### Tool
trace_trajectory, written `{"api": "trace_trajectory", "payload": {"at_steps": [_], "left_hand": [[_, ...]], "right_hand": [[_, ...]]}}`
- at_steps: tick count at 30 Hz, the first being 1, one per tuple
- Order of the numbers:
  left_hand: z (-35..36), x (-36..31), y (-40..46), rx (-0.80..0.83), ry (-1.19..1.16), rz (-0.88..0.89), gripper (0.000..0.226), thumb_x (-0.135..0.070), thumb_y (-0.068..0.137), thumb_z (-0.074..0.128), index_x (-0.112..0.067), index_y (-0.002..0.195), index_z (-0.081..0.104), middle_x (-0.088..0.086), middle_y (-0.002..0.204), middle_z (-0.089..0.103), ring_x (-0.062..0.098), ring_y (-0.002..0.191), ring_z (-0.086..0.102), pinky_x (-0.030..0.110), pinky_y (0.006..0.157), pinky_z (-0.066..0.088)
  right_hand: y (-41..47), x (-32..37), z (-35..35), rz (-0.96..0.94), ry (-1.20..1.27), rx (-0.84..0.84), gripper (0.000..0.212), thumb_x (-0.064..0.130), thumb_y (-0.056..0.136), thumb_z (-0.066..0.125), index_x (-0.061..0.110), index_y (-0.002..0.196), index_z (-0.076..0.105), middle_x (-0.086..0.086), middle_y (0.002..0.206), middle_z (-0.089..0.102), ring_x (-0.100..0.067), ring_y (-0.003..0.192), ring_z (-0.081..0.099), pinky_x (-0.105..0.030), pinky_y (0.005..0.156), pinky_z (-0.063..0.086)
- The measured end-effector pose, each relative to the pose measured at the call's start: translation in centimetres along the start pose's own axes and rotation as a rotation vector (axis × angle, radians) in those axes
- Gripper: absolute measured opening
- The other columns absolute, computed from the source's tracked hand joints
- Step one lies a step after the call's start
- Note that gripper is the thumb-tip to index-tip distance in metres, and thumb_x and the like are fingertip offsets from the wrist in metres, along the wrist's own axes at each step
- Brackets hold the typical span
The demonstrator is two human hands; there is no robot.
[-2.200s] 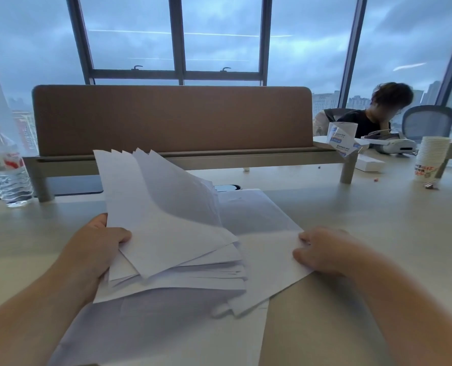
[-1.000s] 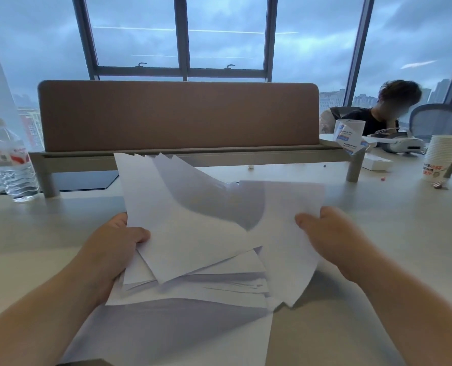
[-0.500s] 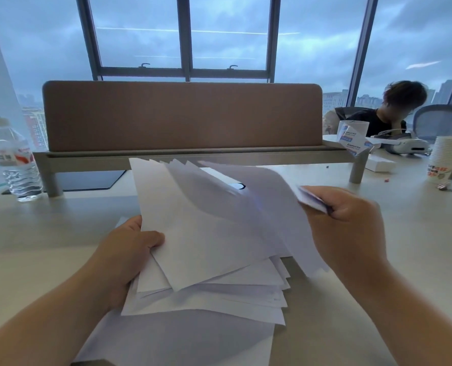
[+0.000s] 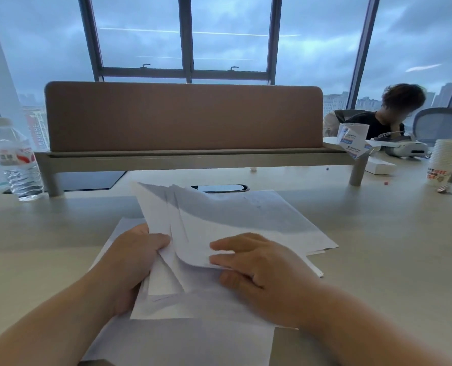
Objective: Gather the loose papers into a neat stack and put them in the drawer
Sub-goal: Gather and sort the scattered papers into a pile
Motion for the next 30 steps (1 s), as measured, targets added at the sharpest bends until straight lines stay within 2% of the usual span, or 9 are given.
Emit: {"api": "trace_trajectory", "payload": {"at_steps": [3,6,8,11,14,17,21,24,30], "left_hand": [[0.2,-0.2,-0.4,0.017,-0.063,-0.014,0.024,-0.017,0.107,0.05,-0.01,0.111,0.072,0.013,0.084,0.082,0.037,0.076,0.076,0.039,0.065,0.056],[0.3,-0.1,-0.7,0.099,-0.098,-0.07,0.028,-0.027,0.107,0.052,-0.009,0.115,0.072,0.019,0.098,0.082,0.044,0.091,0.077,0.049,0.081,0.059],[0.2,0.2,-0.3,0.125,-0.033,-0.051,0.024,-0.017,0.105,0.055,-0.006,0.123,0.067,0.022,0.104,0.08,0.046,0.094,0.077,0.058,0.09,0.059],[0.1,0.6,0.2,0.098,0.069,-0.021,0.023,-0.004,0.103,0.054,-0.008,0.122,0.066,0.02,0.102,0.081,0.043,0.09,0.079,0.057,0.086,0.061],[-0.1,0.4,0.7,0.067,0.112,0.005,0.027,0.003,0.102,0.052,-0.011,0.118,0.068,0.016,0.098,0.082,0.038,0.083,0.08,0.046,0.073,0.062],[-0.9,0.1,1.1,0.043,0.119,0.039,0.031,0.005,0.1,0.052,-0.013,0.118,0.07,0.013,0.098,0.082,0.037,0.082,0.08,0.045,0.074,0.062],[-2.0,-0.4,1.8,-0.012,0.047,0.083,0.036,0.011,0.098,0.049,-0.012,0.115,0.07,0.011,0.091,0.083,0.029,0.069,0.08,0.036,0.061,0.061],[-2.4,-0.6,2.2,-0.039,-0.001,0.081,0.035,0.011,0.099,0.049,-0.012,0.115,0.069,0.01,0.089,0.083,0.029,0.068,0.08,0.036,0.055,0.062],[-2.3,-0.4,2.1,-0.019,-0.017,0.05,0.034,0.007,0.1,0.05,-0.012,0.12,0.07,0.015,0.1,0.082,0.037,0.082,0.08,0.045,0.075,0.061]], "right_hand": [[0.2,0.4,0.7,-0.033,0.01,0.11,0.045,0.054,0.104,0.039,0.038,0.141,0.061,0.016,0.152,0.052,-0.01,0.139,0.045,-0.035,0.109,0.044],[0.4,0.5,1.3,-0.052,0.054,0.146,0.043,0.052,0.105,0.046,0.039,0.143,0.059,0.014,0.152,0.052,-0.011,0.14,0.042,-0.03,0.113,0.039],[0.4,0.7,1.3,-0.069,0.053,0.157,0.043,0.052,0.105,0.049,0.04,0.145,0.057,0.013,0.153,0.051,-0.011,0.142,0.039,-0.028,0.114,0.036],[0.1,0.9,0.7,-0.039,0.15,0.188,0.05,0.061,0.1,0.051,0.041,0.146,0.056,0.016,0.155,0.046,-0.005,0.144,0.036,-0.027,0.115,0.036],[-0.2,-0.8,-0.7,0.161,0.38,0.044,0.058,0.071,0.09,0.044,0.048,0.141,0.058,0.024,0.152,0.046,0.007,0.142,0.036,-0.022,0.11,0.041],[-0.4,-5.5,-2.4,0.523,0.184,-0.204,0.064,0.065,0.088,0.052,0.037,0.145,0.055,0.014,0.151,0.049,-0.01,0.141,0.043,-0.035,0.116,0.039],[-1.9,-9.7,-4.0,1.076,-0.035,-0.051,0.075,0.068,0.086,0.057,0.022,0.145,0.049,-0.007,0.147,0.052,-0.033,0.135,0.046,-0.047,0.108,0.044],[-2.2,-9.7,-3.9,1.162,-0.164,0.092,0.089,0.079,0.074,0.062,0.019,0.138,0.05,-0.009,0.141,0.054,-0.035,0.133,0.045,-0.046,0.102,0.044],[-2.1,-8.9,-4.5,1.139,-0.199,0.129,0.084,0.076,0.071,0.068,0.016,0.13,0.058,-0.005,0.113,0.058,-0.028,0.101,0.058,-0.036,0.088,0.052]]}}
Point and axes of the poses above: each hand's wrist, its own y-axis towards the middle knuckle, its own z-axis out of the palm, x = y × z, the point moved 1 cm from there along y, towards the middle knuckle
